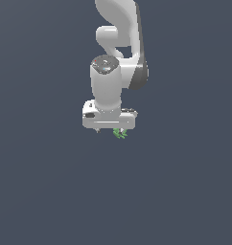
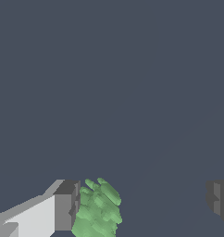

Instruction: Pick up the object and move it to a goal position.

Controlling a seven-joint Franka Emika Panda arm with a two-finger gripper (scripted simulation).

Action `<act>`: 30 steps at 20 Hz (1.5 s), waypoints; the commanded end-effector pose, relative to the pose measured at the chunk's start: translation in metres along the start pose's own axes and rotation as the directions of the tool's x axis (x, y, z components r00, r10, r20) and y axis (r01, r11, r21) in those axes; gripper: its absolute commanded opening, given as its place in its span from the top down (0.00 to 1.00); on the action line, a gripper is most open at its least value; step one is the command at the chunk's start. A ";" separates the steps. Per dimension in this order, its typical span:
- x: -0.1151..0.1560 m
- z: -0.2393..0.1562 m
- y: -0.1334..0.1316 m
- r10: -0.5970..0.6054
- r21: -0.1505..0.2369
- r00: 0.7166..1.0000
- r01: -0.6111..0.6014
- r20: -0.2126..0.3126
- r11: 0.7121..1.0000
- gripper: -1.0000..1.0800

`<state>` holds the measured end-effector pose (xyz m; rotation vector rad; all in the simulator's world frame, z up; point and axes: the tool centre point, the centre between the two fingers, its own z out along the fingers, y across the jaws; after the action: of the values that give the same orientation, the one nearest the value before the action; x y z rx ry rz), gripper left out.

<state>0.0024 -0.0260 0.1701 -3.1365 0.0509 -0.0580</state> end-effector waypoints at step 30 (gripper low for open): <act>-0.022 0.016 0.009 -0.205 0.002 0.979 0.205 0.010 0.979 0.04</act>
<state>-0.0153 -0.0375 0.1562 -3.1322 -0.2102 -0.0458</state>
